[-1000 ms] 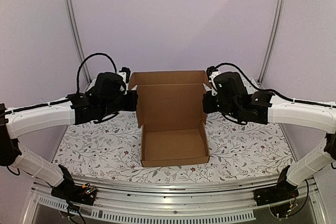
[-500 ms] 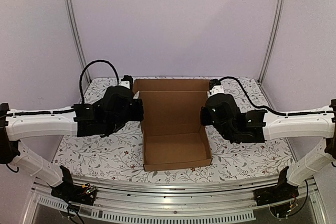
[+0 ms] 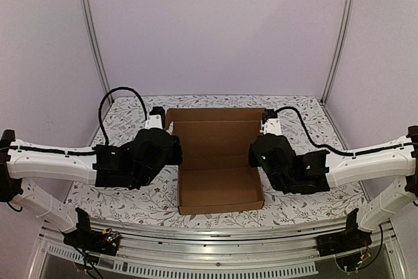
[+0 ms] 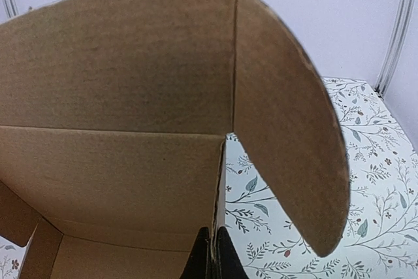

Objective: Fold the paper box

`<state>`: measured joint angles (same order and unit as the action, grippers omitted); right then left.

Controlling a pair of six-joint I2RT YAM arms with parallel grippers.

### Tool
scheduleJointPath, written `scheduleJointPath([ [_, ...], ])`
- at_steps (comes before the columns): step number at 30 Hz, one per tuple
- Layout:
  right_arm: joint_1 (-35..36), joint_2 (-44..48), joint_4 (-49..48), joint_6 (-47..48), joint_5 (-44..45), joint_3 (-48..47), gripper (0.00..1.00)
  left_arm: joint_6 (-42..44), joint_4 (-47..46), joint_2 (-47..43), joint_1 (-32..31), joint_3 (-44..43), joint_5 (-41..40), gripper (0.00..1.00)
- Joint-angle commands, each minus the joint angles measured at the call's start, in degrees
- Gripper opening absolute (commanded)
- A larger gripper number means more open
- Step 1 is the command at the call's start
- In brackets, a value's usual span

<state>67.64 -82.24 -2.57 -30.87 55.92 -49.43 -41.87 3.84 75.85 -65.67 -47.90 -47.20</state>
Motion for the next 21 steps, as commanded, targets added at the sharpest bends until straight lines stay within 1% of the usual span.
scheduleJointPath([
  [1,2.8,0.6,-0.5,-1.4,1.0,2.5,0.00,-4.2,4.1,0.7,-3.8,2.4,2.6,0.00],
  [8,4.9,0.8,0.4,-3.5,2.9,4.5,0.00,-8.6,5.5,0.8,-6.6,4.7,1.1,0.00],
  [17,7.6,0.3,2.5,-6.8,4.9,5.7,0.00,-12.1,8.6,1.7,-10.4,5.3,-1.9,0.00],
  [21,8.6,0.7,5.2,-8.8,5.9,6.8,0.00,-14.3,10.1,1.9,-12.6,5.6,-3.5,0.00],
])
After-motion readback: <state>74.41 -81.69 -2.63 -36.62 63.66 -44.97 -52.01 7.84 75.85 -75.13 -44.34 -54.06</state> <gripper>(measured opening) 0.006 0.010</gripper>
